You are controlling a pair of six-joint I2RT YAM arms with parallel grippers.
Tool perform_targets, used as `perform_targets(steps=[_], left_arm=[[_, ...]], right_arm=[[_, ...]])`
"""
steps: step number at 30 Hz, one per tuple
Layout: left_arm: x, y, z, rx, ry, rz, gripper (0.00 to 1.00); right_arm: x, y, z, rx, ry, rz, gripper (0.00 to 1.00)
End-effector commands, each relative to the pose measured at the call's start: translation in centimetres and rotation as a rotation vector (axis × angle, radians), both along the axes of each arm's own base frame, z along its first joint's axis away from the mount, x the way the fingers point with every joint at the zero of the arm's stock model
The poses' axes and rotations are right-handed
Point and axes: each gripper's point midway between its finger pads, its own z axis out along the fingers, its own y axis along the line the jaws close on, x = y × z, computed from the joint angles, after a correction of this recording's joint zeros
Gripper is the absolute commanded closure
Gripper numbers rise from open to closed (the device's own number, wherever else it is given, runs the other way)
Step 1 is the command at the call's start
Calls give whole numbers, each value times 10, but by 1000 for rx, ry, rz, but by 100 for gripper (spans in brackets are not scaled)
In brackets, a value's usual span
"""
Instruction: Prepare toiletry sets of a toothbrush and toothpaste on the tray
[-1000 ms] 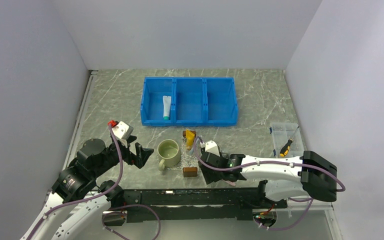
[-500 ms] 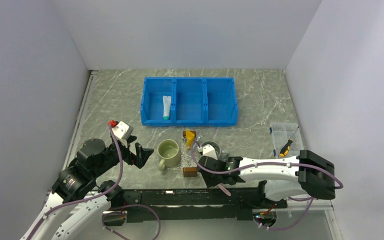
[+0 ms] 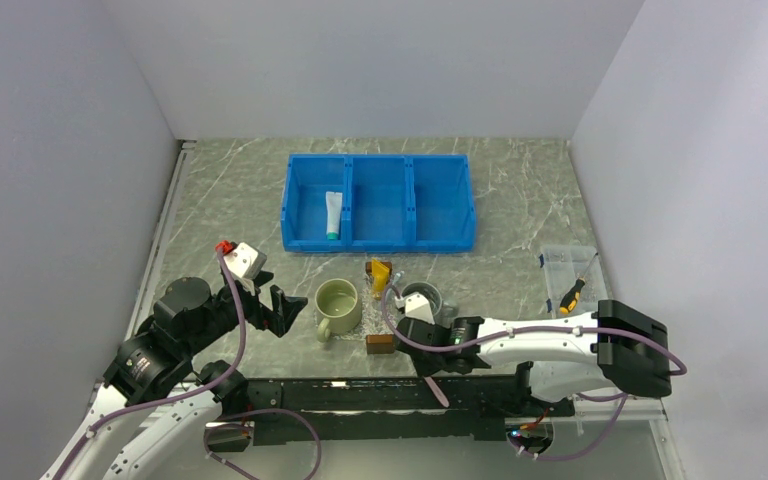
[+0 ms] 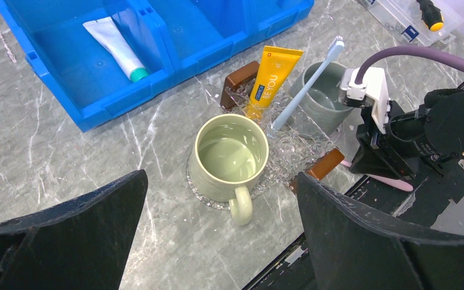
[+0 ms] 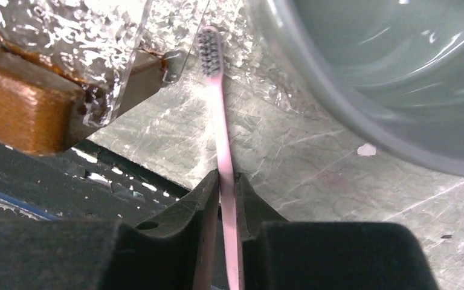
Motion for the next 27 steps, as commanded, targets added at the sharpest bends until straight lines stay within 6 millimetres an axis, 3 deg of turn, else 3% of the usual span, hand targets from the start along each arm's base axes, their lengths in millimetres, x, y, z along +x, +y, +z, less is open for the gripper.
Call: perform_targets(steps=[1,5,7,18,27], left_arm=[[1,-1,6,-19,-21,-1,1],[1,-1,7,-23,-23,3,0],[0,0,8,-24,-26,5,1],[-3,-5,10,-41,-25,-27,1],[-17,-27,20,-84,3,-166,1]], right_arm=[[-11,-12,-10,-53,27,-7,84],[-18,-14,-13,-74,39,-1,92],[-19,-16,-13,-83,34,-7,100],[-19,-21,21,-24,-17,-49,100],[-36,-18,53,105,32,43,100]])
